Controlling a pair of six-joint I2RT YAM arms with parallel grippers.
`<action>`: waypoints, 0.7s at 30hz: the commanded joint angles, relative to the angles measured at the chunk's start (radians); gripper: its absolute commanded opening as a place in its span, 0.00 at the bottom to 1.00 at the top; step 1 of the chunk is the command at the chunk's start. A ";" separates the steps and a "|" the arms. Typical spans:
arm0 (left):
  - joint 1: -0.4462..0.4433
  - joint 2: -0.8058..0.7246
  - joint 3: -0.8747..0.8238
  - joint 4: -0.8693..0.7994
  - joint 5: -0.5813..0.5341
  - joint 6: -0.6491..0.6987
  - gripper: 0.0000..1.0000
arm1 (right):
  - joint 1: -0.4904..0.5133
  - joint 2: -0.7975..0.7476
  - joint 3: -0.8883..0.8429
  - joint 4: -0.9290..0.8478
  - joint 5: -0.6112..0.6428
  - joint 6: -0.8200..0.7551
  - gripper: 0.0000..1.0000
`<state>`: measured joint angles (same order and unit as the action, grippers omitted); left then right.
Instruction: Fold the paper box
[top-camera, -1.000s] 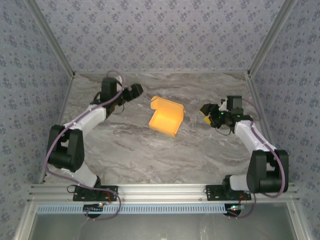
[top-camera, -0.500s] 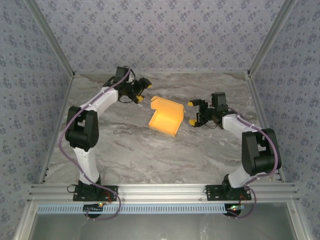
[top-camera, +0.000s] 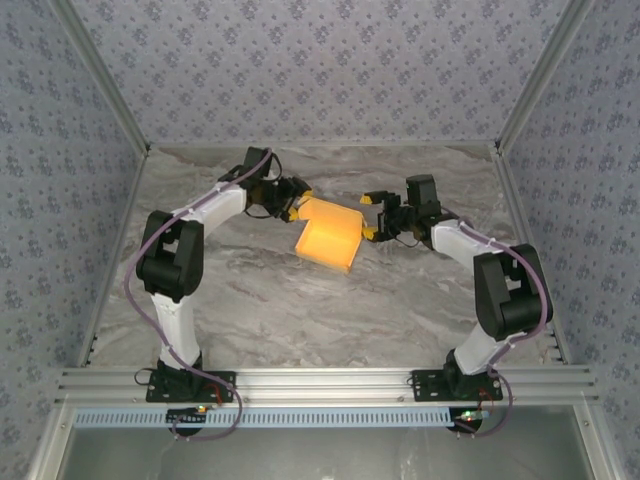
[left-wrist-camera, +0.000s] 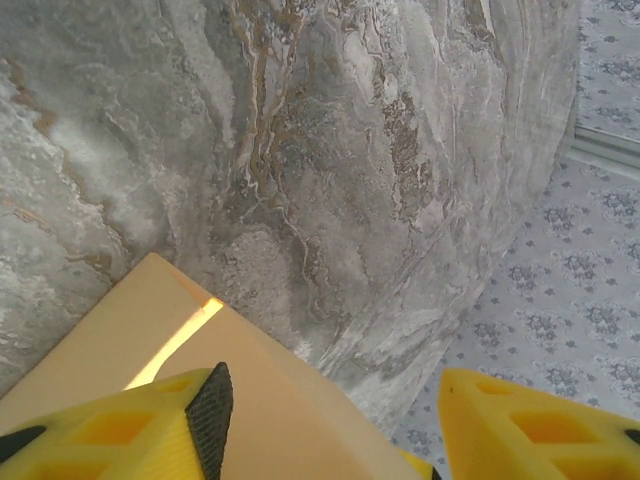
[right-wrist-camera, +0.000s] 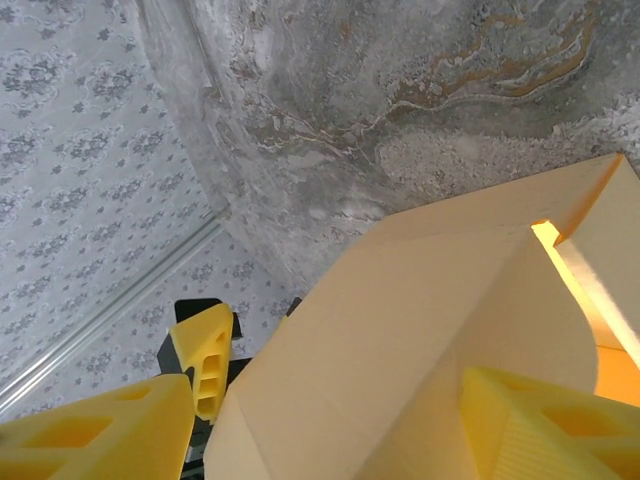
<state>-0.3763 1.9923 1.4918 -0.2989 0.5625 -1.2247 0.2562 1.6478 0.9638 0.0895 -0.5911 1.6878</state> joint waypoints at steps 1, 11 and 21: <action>-0.022 -0.027 -0.025 0.032 0.037 -0.081 0.51 | 0.015 0.017 0.034 0.005 0.011 0.019 0.71; -0.038 -0.078 -0.098 0.065 0.038 -0.134 0.44 | 0.036 0.042 0.041 0.000 0.017 0.003 0.68; -0.055 -0.099 -0.126 0.062 0.036 -0.144 0.36 | 0.034 0.033 0.050 -0.107 0.037 -0.115 0.67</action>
<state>-0.4084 1.9388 1.3731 -0.2276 0.5781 -1.3140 0.2794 1.6730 0.9825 0.0387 -0.5636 1.6234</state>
